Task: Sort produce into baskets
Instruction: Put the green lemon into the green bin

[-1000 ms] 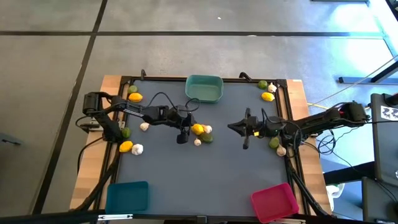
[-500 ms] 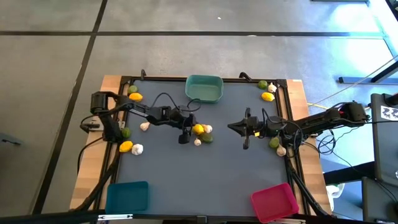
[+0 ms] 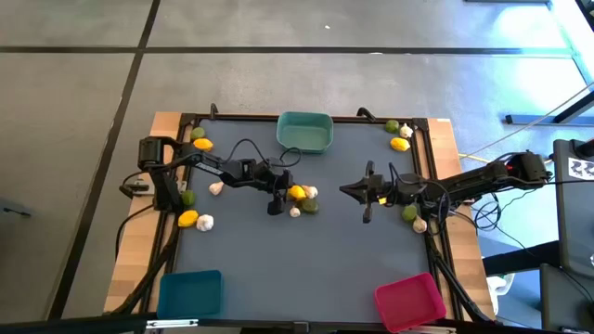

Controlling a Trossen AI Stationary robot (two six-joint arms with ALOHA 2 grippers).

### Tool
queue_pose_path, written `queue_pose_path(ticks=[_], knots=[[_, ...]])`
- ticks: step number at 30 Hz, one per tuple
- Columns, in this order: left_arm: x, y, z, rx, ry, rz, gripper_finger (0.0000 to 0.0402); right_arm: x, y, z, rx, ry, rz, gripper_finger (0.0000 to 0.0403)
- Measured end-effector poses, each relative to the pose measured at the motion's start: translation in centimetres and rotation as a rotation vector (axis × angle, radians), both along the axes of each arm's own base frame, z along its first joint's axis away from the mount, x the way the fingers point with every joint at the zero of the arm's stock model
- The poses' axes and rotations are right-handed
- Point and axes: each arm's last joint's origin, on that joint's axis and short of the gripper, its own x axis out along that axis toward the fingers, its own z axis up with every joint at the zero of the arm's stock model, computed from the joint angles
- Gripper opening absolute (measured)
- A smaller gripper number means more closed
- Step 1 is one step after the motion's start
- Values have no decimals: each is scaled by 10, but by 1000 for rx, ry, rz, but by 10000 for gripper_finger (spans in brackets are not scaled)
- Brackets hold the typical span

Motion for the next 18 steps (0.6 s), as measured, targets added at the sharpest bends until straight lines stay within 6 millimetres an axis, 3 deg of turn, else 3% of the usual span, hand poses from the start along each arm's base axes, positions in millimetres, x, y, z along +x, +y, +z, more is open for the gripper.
queue_pose_path(ticks=[6,18], knots=[[-2,0,7,6,2,12,179,0,0,-2,3,17,0,10],[-5,3,64,119,-93,90,186,0,0,-2,2,24,-5,10]])
